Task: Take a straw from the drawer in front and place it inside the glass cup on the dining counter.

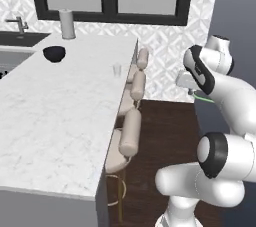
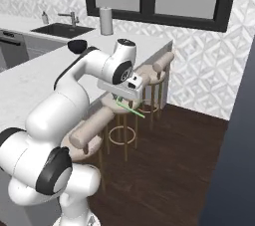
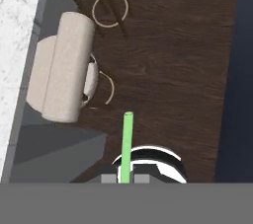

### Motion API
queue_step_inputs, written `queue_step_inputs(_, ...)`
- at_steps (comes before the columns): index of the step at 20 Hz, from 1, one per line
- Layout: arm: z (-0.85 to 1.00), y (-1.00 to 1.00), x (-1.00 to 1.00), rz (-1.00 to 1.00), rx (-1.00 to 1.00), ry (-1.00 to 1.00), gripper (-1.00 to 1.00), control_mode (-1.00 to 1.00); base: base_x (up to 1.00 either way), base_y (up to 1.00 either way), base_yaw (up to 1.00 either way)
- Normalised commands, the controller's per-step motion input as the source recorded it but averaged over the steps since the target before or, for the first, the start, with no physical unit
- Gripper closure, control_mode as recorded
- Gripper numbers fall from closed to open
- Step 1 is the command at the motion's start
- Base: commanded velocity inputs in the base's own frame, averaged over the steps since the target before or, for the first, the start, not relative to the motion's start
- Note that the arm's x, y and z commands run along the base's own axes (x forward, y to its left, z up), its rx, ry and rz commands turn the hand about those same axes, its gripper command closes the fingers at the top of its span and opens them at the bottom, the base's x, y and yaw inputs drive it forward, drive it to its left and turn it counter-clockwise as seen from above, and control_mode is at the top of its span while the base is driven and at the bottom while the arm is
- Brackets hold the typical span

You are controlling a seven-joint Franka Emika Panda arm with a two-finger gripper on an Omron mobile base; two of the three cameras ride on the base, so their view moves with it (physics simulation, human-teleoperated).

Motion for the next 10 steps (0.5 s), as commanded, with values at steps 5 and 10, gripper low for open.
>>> queue_step_inputs(5,0.00,0.00,0.00,0.00,0.00,0.00,1.00,1.00,0.80,-0.99,0.40)
queue_step_inputs(10,0.00,0.00,0.00,0.00,0.00,0.00,1.00,1.00,0.80,-0.90,0.46)
